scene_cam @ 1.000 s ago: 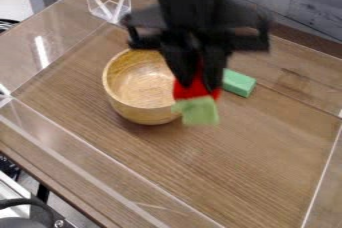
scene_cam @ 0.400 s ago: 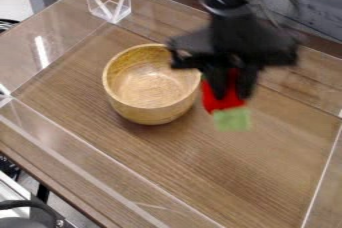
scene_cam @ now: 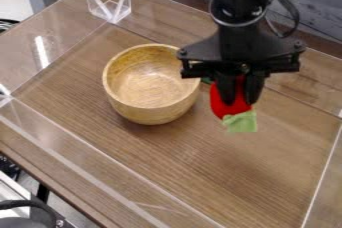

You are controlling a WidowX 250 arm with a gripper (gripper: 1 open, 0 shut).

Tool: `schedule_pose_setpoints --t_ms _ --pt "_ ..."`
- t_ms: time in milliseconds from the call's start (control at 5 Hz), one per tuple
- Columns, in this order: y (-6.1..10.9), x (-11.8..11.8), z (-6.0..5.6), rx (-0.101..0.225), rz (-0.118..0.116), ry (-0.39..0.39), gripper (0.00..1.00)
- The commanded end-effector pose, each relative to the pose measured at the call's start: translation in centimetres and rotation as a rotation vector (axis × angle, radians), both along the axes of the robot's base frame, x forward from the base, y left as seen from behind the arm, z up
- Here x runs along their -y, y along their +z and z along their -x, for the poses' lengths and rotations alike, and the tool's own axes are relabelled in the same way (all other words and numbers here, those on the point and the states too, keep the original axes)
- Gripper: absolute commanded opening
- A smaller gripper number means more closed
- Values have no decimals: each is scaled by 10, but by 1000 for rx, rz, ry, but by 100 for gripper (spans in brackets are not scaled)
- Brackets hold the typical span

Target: Move the red fruit to the left

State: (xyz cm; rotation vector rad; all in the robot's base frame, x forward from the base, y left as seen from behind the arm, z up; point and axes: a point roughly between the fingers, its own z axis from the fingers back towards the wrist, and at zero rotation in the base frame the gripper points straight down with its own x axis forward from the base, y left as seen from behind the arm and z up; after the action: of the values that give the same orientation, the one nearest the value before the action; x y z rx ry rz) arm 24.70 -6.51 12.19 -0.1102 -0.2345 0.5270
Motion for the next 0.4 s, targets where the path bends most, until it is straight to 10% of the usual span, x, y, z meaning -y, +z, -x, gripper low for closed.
schedule_pose_setpoints --t_ms 0,200 --pt "30 -1 -10 57 30 52 0" --pt "43 -2 -8 56 46 95 0"
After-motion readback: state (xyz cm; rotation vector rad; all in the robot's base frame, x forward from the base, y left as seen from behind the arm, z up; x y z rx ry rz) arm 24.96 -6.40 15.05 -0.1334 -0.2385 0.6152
